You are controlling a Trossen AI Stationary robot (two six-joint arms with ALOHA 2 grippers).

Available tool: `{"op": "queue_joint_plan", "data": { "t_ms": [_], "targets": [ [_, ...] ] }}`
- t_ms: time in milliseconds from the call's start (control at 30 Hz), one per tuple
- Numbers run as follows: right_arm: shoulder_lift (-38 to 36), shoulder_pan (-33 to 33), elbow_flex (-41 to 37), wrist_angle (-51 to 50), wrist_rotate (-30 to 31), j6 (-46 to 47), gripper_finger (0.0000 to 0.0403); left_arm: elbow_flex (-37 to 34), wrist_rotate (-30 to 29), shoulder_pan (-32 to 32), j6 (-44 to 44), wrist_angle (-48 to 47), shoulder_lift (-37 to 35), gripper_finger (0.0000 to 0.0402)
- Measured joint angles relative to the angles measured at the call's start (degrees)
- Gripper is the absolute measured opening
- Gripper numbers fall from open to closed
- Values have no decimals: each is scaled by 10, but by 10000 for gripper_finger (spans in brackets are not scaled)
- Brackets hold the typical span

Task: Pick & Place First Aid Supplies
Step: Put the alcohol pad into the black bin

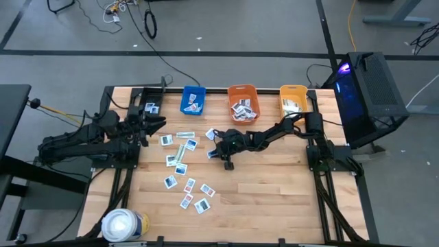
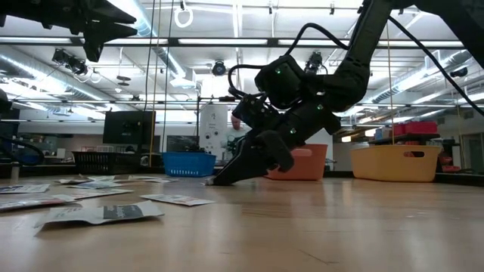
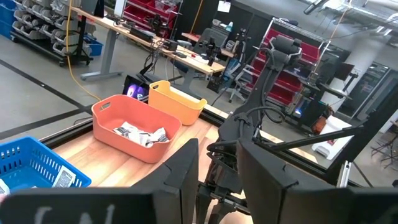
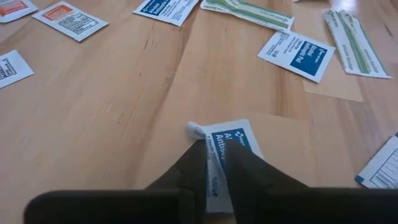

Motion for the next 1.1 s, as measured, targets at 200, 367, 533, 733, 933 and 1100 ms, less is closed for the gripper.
{"op": "queue_joint_plan", "data": {
  "t_ms": [200, 367, 533, 733, 933, 1100],
  "targets": [
    [-2, 0, 0, -2, 1, 1, 40, 0, 0, 0, 0, 0, 0, 115],
    [-23, -1, 0, -6, 2, 3, 19, 0, 0, 0, 0, 2, 0, 115],
    [-61, 0, 0, -6, -1, 4, 5, 0, 0, 0, 0, 5, 0, 115],
    [-118, 0, 0, -3, -3, 53, 7, 0, 0, 0, 0, 5, 0, 115],
    [-175, 0, 0, 11, -5, 143, 4, 0, 2, 0, -24, 42, 5, 115],
    [-224, 0, 0, 31, -3, 223, 4, 0, 14, 0, -25, 107, 23, 115]
  ]
}}
